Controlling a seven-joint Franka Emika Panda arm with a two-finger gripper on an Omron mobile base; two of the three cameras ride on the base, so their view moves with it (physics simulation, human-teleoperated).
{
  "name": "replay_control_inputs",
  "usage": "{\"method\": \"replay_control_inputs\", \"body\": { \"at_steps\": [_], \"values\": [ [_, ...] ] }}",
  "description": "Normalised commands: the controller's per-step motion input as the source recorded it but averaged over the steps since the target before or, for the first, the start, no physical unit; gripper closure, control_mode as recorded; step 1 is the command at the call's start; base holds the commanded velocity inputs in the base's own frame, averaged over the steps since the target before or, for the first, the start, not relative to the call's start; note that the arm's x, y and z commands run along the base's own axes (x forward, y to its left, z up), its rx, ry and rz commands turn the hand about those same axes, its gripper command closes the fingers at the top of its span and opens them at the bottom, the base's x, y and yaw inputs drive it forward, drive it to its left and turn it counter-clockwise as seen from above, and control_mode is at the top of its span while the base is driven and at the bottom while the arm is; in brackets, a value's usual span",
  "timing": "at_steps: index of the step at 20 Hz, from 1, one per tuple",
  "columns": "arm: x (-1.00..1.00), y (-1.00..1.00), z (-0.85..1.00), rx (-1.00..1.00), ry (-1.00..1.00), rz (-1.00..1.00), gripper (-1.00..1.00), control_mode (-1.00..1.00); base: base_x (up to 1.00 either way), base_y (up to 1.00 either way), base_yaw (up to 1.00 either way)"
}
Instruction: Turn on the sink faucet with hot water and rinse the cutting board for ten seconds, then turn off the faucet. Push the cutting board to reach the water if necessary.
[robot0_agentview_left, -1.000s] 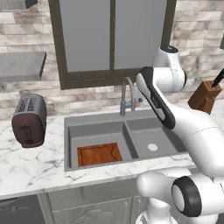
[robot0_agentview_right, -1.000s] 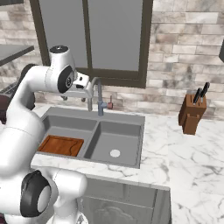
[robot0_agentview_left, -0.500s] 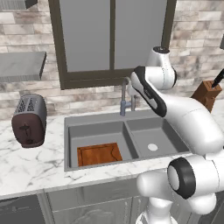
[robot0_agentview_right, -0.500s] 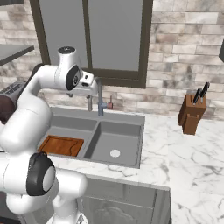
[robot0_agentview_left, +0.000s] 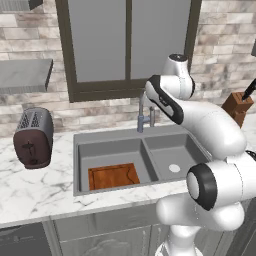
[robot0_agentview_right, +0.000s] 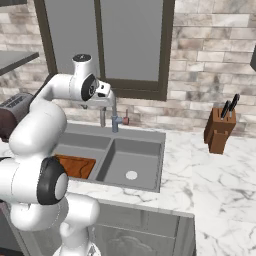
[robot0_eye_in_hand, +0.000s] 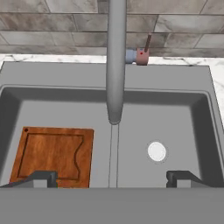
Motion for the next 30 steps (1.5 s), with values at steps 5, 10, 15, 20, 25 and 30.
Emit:
{"method": "replay_control_inputs", "body": {
  "at_steps": [5, 10, 15, 20, 25, 30],
  "values": [
    [0.39, 0.0, -0.25, 0.0, 0.0, 0.0, -1.0, -1.0, 0.0, 0.0, 0.0],
    [0.36, 0.0, -0.26, 0.0, 0.0, 0.0, -1.0, -1.0, 0.0, 0.0, 0.0],
    [0.35, 0.0, -0.22, 0.0, 0.0, 0.0, -1.0, -1.0, 0.0, 0.0, 0.0],
    [0.37, 0.0, -0.23, 0.0, 0.0, 0.0, -1.0, -1.0, 0.0, 0.0, 0.0],
    [0.31, 0.0, -0.16, 0.0, 0.0, 0.0, -1.0, -1.0, 0.0, 0.0, 0.0],
    [0.17, 0.0, -0.07, 0.0, 0.0, 0.0, -1.0, -1.0, 0.0, 0.0, 0.0]
  ]
}}
